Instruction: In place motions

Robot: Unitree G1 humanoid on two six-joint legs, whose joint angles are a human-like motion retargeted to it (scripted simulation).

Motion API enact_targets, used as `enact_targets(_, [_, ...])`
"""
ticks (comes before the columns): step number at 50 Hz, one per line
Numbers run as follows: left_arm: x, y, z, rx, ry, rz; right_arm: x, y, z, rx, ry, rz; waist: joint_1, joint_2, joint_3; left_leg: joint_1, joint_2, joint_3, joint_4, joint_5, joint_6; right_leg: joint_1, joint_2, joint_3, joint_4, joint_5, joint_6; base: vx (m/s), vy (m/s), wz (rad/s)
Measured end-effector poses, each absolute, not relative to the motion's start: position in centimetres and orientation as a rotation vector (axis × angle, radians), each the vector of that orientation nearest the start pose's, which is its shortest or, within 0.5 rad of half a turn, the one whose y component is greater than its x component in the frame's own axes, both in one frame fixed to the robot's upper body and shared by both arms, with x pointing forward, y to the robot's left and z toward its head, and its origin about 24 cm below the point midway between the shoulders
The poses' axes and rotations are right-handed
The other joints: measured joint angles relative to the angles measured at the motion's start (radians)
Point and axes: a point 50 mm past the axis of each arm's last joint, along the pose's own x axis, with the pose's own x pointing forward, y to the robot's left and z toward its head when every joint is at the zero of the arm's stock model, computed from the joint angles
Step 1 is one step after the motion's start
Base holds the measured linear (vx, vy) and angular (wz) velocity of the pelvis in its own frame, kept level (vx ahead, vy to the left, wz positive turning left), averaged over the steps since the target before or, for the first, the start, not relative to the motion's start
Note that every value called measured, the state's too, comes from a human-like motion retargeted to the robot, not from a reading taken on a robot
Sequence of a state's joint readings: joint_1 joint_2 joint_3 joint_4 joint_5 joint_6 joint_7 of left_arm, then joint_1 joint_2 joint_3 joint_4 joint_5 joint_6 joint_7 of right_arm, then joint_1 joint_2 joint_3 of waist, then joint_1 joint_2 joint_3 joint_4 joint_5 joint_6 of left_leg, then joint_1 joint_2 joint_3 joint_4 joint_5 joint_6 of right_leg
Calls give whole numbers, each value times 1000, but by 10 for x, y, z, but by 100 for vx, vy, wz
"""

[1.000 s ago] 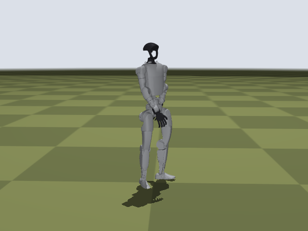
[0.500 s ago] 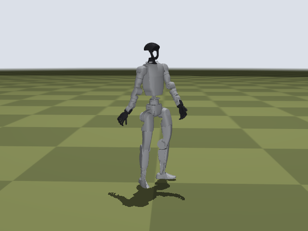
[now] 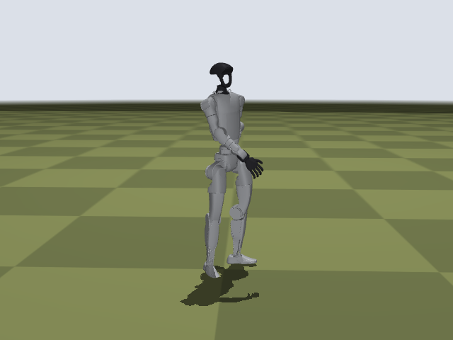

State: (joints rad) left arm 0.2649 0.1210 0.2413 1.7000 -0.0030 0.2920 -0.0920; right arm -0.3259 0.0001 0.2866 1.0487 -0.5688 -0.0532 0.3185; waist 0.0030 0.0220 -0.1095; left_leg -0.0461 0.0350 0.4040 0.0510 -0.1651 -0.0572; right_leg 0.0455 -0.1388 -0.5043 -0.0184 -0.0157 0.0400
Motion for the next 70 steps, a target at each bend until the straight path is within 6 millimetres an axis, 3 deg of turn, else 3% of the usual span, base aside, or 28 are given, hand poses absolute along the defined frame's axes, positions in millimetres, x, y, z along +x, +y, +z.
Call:
enact_targets(2, [-130,174,-152,-296,2120,275,205,-101,-124,-705,831,800,9,-8,-1,-2,-4,-6,4,-1,2,3,-3,-2,-2,0,1,0,0,0])
enact_targets(5, [-84,172,-167,-277,1963,253,145,-136,-159,-747,1160,745,26,-24,-5,-4,-12,-14,8,-3,5,6,-10,-9,-4,1,4,6,2,2])
enact_targets(7, [-49,168,-175,-275,1845,243,92,-168,-172,-744,1462,686,38,-35,-6,-6,-18,-15,10,-4,8,7,-16,-13,-5,2,7,3,2,0])
enact_targets(10, [4,158,-181,-265,1668,182,14,-209,-169,-664,1864,566,48,-49,-5,-15,-27,-25,16,-8,12,8,-27,-23,-4,3,14,2,2,5])
enact_targets(14, [65,149,-179,-186,1451,54,-66,-238,-157,-526,2084,290,48,-64,-4,-35,-48,-54,29,-18,20,5,-46,-34,-1,2,24,8,8,18])
enact_targets(17, [95,149,-174,-95,1329,-38,-104,-249,-147,-439,2137,117,32,-70,-2,-40,-67,-75,29,-24,29,6,-60,-41,4,3,32,9,6,13])
enact_targets(21, [107,157,-170,28,1273,-106,-131,-263,-134,-369,2185,-52,16,-66,4,-31,-85,-85,24,-35,40,-3,-76,-26,21,11,40,9,9,-20])
enact_targets(25, [92,166,-174,81,1332,-108,-133,-270,-131,-348,2190,-187,14,-55,18,-18,-88,-70,20,-48,49,-30,-87,13,49,28,45,6,9,-52])
enact_targets(27, [74,171,-177,63,1416,-93,-119,-266,-138,-310,2135,-215,14,-50,34,-9,-88,-59,18,-54,54,-43,-89,39,63,39,46,2,7,-59])
enact_targets(32, [18,178,-176,-55,1704,-13,-62,-240,-164,-219,1930,-104,15,-47,69,2,-80,-23,10,-60,64,-88,-96,95,106,65,48,-1,3,-54])
enact_targets(35, [-13,181,-174,-119,1831,33,-23,-230,-172,-363,1814,41,0,-39,92,8,-67,17,-1,-58,70,-117,-91,120,132,95,43,-8,2,-53])
enact_targets(38, [-27,179,-174,-123,1867,26,6,-229,-173,-571,1713,176,-9,-26,110,2,-48,54,-7,-55,74,-149,-75,134,159,118,27,-12,2,-55])
enact_targets(40, [-29,179,-174,-103,1863,-1,20,-229,-173,-690,1649,241,-7,-18,121,-1,-33,79,-11,-51,75,-163,-59,128,181,104,4,-10,-2,-48])
enact_targets(44, [-26,184,-174,-39,1837,-45,22,-230,-173,-765,1602,255,-4,-23,139,0,-26,90,-13,-40,77,-153,-20,139,185,64,7,-4,-6,1])
enact_targets(47, [-23,190,-174,-18,1827,-42,7,-230,-173,-702,1646,225,-14,-36,141,4,-33,78,-12,-32,77,-130,10,191,149,43,8,-2,-7,46])
enact_targets(50, [-17,193,-174,-28,1817,-23,-13,-232,-173,-609,1721,181,-22,-53,132,6,-53,50,-9,-27,74,-84,-16,97,91,43,26,0,-5,54])
enact_targets(55, [-2,185,-176,-95,1761,48,-34,-235,-170,-503,1817,126,15,-50,110,8,-44,43,-8,-19,63,-74,-10,93,55,60,28,-3,-8,4])
enact_targets(60, [11,174,-178,-208,1681,33,-20,-241,-170,-513,1781,108,-24,-29,97,14,-22,50,-11,-7,49,-65,20,87,40,52,1,-10,-10,-2])
enact_targets(65, [18,176,-177,-144,1683,-26,-7,-237,-172,-493,1735,136,-58,-9,93,30,2,42,-9,8,33,-41,47,69,32,38,-21,-13,-13,11])
enact_targets(70, [22,179,-178,-64,1675,-80,-7,-234,-172,-515,1736,182,-71,8,76,49,26,49,-10,24,10,-24,81,74,19,23,-46,-11,-14,-2])
